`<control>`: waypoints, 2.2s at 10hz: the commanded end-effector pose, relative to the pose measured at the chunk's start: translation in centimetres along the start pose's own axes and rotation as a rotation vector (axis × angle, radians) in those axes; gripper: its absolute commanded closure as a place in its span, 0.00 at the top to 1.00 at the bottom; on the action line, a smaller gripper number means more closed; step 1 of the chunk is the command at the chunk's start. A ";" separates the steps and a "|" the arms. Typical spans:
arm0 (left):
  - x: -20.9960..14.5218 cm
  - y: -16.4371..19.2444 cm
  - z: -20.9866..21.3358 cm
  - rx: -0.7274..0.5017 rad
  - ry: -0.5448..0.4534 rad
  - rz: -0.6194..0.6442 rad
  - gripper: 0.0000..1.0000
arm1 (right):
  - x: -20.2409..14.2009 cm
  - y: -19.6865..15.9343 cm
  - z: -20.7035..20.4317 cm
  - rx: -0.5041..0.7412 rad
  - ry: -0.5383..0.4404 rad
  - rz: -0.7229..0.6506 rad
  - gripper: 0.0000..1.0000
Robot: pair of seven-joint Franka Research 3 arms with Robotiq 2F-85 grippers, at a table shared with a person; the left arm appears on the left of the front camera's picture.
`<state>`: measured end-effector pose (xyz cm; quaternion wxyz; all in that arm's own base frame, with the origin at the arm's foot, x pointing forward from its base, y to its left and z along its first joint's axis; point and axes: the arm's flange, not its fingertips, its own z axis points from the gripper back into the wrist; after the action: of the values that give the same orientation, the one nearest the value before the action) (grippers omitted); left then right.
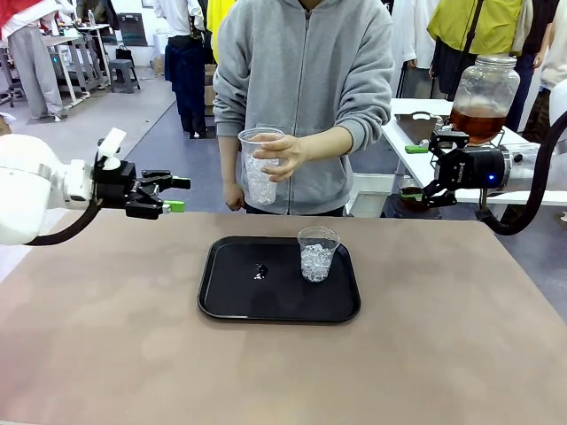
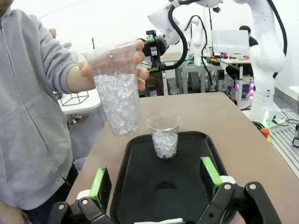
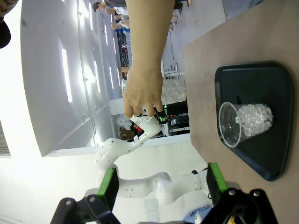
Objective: Pour the drink into the iced cup.
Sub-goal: Pick up the iced cup indicated by the human and present it to them.
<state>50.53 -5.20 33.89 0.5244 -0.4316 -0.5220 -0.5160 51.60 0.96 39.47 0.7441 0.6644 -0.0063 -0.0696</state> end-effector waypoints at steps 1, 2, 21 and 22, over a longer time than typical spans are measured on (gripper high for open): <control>-0.2 -0.1 0.2 0.042 -0.049 -0.010 1.00 | 0.0 0.1 0.0 0.000 -0.001 0.005 1.00; 0.0 0.0 0.0 0.000 0.000 0.000 1.00 | 0.0 0.1 0.0 0.000 -0.001 0.005 1.00; 0.0 0.0 0.0 0.000 0.000 0.000 1.00 | 0.0 0.1 0.0 0.000 -0.001 0.005 1.00; 0.0 0.0 0.0 0.000 0.000 0.000 1.00 | 0.0 0.1 0.0 0.000 -0.001 0.005 1.00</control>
<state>50.57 -5.16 33.79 0.5238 -0.4340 -0.5244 -0.5122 51.60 0.96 39.47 0.7441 0.6644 -0.0064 -0.0696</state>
